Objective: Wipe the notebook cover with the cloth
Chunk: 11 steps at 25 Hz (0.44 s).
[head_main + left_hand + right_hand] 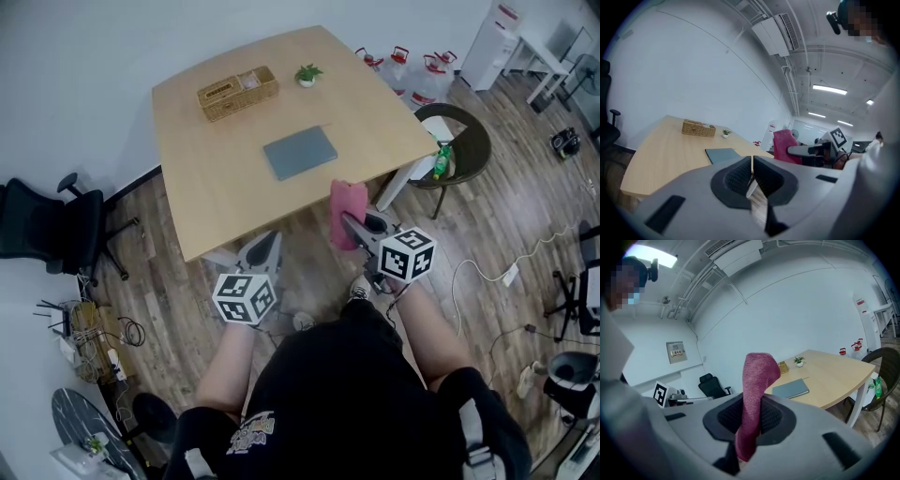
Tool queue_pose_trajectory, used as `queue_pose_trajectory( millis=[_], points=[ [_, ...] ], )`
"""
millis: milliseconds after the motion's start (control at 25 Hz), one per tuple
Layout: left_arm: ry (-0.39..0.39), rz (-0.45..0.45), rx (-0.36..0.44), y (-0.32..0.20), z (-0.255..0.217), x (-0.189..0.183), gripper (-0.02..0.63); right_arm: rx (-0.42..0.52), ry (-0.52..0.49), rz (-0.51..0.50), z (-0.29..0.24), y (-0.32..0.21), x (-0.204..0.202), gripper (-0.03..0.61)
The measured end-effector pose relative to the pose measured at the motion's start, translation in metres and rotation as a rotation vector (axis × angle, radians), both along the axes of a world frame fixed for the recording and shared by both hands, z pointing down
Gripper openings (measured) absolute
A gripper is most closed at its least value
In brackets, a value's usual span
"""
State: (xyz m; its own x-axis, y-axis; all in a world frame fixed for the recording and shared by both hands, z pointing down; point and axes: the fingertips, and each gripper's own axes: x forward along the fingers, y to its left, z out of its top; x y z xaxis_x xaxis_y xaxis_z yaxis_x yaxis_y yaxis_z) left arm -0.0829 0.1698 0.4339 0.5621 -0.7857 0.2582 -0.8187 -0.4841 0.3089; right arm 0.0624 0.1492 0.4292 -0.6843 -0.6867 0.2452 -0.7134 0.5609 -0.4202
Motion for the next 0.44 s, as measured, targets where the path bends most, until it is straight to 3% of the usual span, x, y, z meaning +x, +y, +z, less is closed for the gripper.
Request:
queue_pose_trajectory(
  millis=[440],
  points=[
    [-0.009,-0.006,0.013,-0.0017,-0.0063,-0.0086,0.015,0.009,-0.010,-0.013,-0.0029,-0.0030,-0.0102,0.063]
  ],
)
